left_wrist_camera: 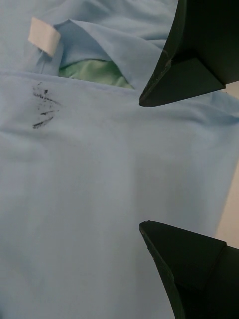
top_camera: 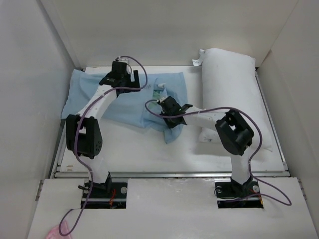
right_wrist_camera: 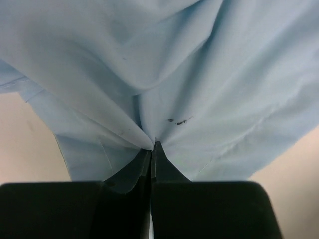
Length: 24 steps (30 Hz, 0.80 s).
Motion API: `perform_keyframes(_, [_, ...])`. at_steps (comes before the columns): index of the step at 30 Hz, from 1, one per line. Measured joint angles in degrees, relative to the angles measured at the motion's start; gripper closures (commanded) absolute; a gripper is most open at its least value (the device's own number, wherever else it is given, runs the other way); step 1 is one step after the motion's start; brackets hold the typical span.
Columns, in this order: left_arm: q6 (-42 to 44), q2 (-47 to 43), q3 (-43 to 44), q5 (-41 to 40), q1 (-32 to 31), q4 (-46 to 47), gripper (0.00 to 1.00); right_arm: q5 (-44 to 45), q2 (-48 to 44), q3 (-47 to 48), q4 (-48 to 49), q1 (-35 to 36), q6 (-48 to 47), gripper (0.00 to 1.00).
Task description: Put the pillow into the pillowcase
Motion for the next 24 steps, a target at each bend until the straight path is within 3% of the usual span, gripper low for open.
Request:
perform_keyframes(7, [6.5, 6.6, 2.1, 2.7, -9.1, -3.4, 0.00, -3.3, -10.4, -11.7, -8.2, -0.1, 0.5, 0.90])
perform_keyframes(8, [7.0, 7.1, 2.3, 3.1, -10.3, -4.0, 0.00, -3.3, -11.6, -12.7, -9.1, -0.1, 0.9, 0.67])
perform_keyframes(10, [7.5, 7.8, 2.6, 3.8, -12.7, -4.8, 0.00, -2.8, -13.7, -13.5, -11.4, -0.1, 1.7, 0.38])
perform_keyframes(11, [7.5, 8.0, 2.7, 4.2, -13.5, -5.1, 0.00, -2.6, -14.9, -13.5, -12.3, -0.1, 1.7, 0.16])
perform_keyframes(13, [7.4, 8.2, 2.7, 4.9, -15.0, -5.8, 0.00, -2.0, -17.4, -12.6, -13.4, -0.1, 1.7, 0.07])
perform_keyframes(16, [7.4, 8.2, 2.7, 6.4, -16.7, -6.0, 0.00, -1.4, -20.8, -8.8, -14.0, -0.5, 1.7, 0.00])
perform_keyframes(19, [6.8, 8.2, 2.6, 6.1, -18.1, -6.0, 0.00, -1.5, -24.8, -5.0, -13.7, -2.7, 1.8, 0.00])
perform_keyframes(24, [4.6, 9.5, 2.7, 1.5, -20.3, -6.9, 0.00, -2.4, -30.1, -1.1, -12.0, -15.8, 2.8, 0.00])
